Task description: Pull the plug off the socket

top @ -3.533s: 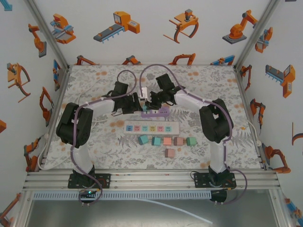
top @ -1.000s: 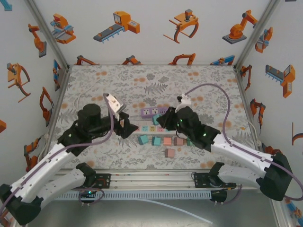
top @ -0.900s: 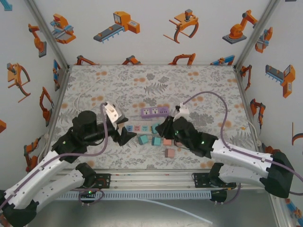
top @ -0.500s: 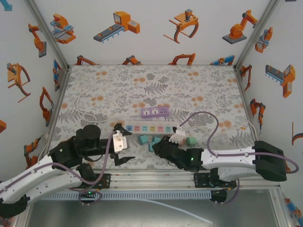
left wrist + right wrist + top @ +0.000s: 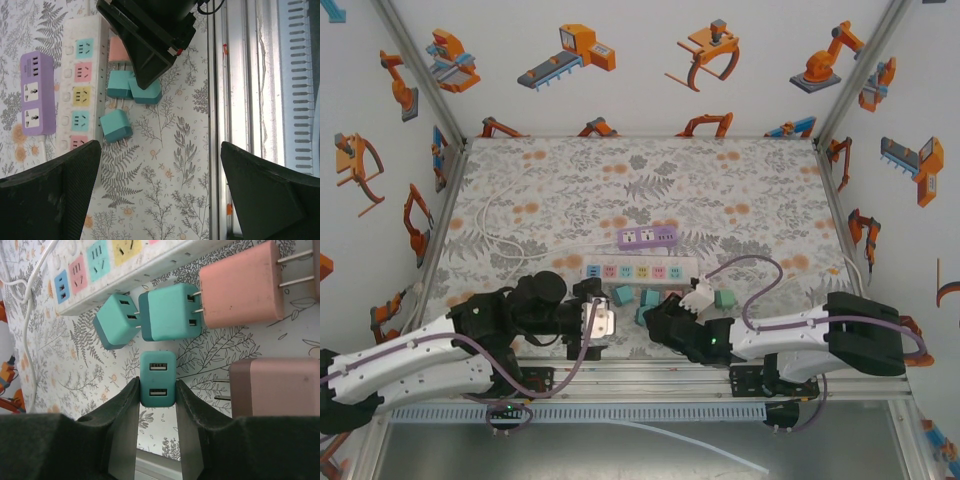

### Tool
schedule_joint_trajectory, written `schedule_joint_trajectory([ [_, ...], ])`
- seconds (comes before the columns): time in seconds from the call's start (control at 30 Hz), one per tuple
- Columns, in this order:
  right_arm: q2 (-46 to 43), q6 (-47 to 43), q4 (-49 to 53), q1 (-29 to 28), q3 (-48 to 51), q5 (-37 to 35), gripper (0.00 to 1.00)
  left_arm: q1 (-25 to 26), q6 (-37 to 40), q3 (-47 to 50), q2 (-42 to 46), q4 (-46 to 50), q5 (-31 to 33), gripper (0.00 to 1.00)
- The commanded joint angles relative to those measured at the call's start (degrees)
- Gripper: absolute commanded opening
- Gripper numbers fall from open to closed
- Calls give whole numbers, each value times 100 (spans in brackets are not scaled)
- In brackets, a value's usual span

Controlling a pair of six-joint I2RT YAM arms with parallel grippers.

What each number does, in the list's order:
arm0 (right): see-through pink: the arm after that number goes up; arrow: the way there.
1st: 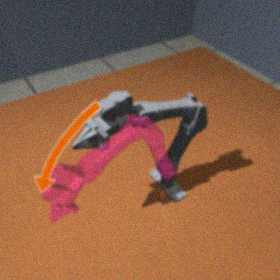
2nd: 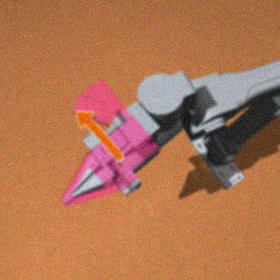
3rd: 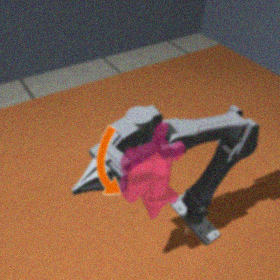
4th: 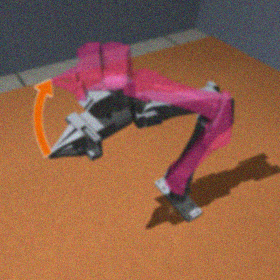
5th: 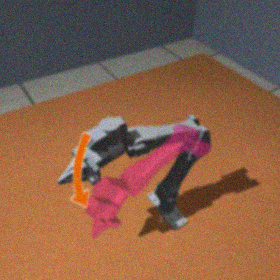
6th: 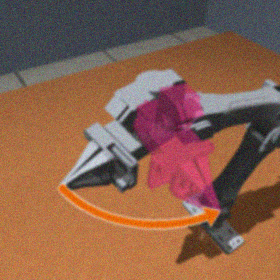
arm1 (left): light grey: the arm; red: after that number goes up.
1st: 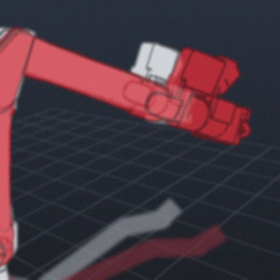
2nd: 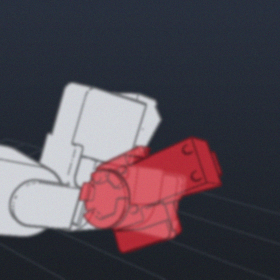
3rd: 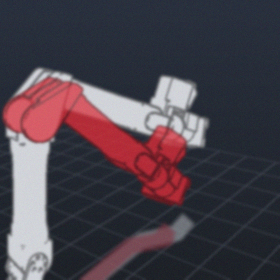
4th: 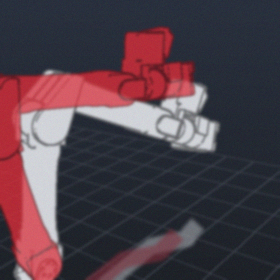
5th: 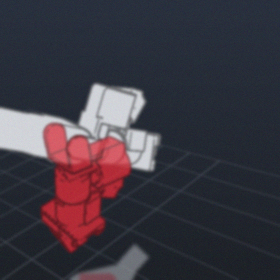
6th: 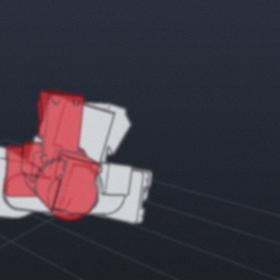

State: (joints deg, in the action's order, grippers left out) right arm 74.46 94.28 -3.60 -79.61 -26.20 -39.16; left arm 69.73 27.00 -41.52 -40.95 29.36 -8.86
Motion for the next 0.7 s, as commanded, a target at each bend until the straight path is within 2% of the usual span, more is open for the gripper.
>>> schedule_joint_trajectory([
  [0.0,35,475,573,-62,-46,-212,38,40,121,20,-12,30,180,97],
  [0.17,-38,618,892,-85,-103,-173,46,49,45,81,19,-71,274,97],
  [0.4,-504,227,1262,-83,-192,-188,46,48,-79,231,137,-273,490,97],
  [0.53,-1070,-882,1362,-48,-297,-505,46,49,-427,315,235,-554,857,97],
  [0.6,-1370,-1652,1567,99,-437,-713,46,40,-795,358,263,-803,1383,97],
  [0.67,-1662,-2543,1703,488,-541,-764,47,18,-1041,404,245,-1094,2061,97],
])
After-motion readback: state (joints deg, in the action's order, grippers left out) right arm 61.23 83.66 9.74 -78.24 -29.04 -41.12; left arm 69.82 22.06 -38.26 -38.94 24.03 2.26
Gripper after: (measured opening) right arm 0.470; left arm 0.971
